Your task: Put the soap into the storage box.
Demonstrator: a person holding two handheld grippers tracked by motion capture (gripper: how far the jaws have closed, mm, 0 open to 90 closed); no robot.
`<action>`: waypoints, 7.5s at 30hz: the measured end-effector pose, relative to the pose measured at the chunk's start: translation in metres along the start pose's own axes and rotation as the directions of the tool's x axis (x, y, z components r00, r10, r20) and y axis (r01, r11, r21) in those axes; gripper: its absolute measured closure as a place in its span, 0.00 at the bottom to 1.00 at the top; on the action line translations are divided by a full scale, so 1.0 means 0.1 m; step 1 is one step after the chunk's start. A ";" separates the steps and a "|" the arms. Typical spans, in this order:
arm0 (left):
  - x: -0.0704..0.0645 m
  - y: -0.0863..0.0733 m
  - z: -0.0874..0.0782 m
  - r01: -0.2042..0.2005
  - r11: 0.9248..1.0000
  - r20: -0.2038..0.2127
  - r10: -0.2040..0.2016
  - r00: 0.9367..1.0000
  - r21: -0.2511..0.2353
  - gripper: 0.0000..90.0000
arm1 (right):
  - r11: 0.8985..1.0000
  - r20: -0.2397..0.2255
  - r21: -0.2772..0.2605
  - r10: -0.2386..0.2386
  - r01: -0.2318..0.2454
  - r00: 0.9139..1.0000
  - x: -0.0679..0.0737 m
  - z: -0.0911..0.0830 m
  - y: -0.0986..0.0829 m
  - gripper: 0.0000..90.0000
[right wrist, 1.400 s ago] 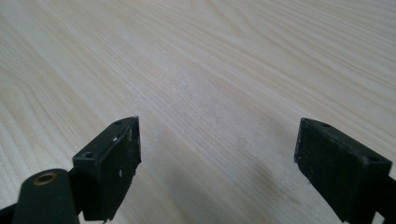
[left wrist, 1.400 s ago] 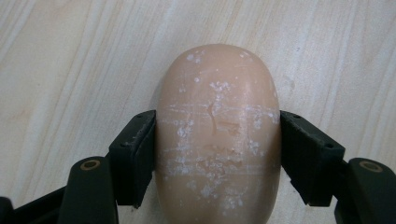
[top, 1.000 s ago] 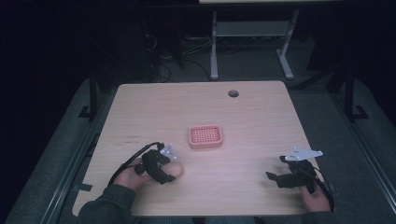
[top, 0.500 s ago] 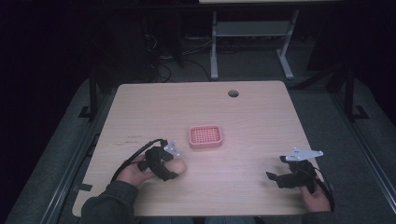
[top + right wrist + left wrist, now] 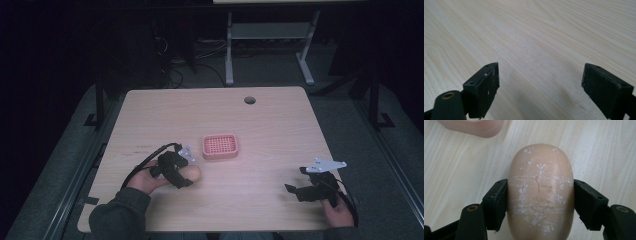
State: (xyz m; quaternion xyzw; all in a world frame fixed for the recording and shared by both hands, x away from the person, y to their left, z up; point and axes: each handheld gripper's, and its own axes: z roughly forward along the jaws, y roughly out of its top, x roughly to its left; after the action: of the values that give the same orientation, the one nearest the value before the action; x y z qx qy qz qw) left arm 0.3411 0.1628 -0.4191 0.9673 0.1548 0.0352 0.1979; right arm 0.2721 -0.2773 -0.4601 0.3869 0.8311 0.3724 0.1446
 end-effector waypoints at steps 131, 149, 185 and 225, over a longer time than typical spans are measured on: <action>0.82 1.26 0.41 -0.066 0.998 0.050 0.066 0.997 0.007 0.36 | 0.999 -0.011 -0.028 0.015 -0.015 1.000 -0.06 -0.05 -0.05 0.16; 0.83 1.32 0.51 -0.082 0.996 0.055 0.080 0.995 0.033 0.36 | 0.999 -0.011 -0.029 0.018 -0.018 1.000 -0.06 -0.06 -0.05 0.16; 0.85 1.31 0.58 -0.072 0.996 0.063 0.069 0.996 0.045 0.36 | 0.999 -0.014 -0.024 0.024 -0.025 1.000 -0.04 -0.06 -0.05 0.16; 0.75 1.16 0.40 -0.081 0.997 0.040 0.080 0.996 0.018 0.29 | 1.000 -0.015 -0.019 0.014 -0.014 1.000 -0.02 -0.03 -0.03 0.16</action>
State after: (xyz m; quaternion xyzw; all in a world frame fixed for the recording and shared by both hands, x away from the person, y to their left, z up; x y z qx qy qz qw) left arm 0.4511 0.0701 -0.4099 0.9752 0.1121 0.0225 0.1897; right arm 0.2703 -0.2820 -0.4605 0.3885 0.8258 0.3843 0.1396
